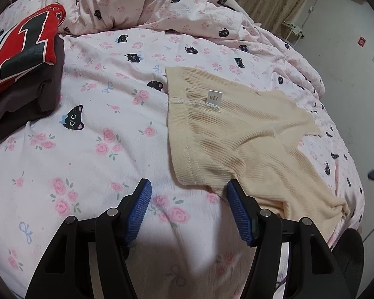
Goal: Fold clothes
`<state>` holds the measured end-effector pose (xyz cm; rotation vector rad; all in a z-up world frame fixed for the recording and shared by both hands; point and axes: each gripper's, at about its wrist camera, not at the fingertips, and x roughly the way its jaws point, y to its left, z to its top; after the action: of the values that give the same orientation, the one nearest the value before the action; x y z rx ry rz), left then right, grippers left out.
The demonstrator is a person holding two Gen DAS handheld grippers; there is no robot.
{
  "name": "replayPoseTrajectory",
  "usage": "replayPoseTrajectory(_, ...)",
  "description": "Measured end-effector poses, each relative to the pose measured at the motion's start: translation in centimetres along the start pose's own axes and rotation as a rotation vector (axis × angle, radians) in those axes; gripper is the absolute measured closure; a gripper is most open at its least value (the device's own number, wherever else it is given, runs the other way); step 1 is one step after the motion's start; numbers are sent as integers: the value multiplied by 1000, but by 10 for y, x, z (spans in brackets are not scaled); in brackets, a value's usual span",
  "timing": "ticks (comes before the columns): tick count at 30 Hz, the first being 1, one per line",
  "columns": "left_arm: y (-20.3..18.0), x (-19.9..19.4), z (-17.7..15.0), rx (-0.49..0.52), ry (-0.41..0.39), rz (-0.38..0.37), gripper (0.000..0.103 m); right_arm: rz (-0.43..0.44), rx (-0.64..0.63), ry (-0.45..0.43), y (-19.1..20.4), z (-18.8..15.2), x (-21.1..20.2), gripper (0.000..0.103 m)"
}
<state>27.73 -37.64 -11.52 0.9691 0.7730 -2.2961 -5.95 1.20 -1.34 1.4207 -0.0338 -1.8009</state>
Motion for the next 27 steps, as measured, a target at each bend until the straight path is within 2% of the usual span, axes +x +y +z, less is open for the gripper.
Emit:
replayPoseTrajectory(3,-1,-4,-3,31,-10,4,46,-34,-4,-16,0,9,6,89)
replayPoseTrajectory(6,-2,-3,-1,52,-20,16,46,14,-52,18,11,6,18,86)
replayPoseTrajectory(10,-6,4,4,91,-22,12,46,21,-152,79,30,-11,35,84)
replayPoseTrajectory(14,-10,8,10,137,-17,-4,62,39,-161,124,32,-26,45,84)
replayPoseTrajectory(18,-10,8,12,162,-8,-21,69,45,-131,138,20,-34,47,84)
replayPoseTrajectory(20,-12,6,12,182,-9,-29,81,49,-107,139,12,-36,46,84)
replayPoseTrajectory(26,-24,-2,8,254,-28,-5,86,41,-110,122,-1,-41,37,84)
replayPoseTrajectory(27,-24,-4,8,259,-37,2,86,25,-132,112,0,-42,35,79)
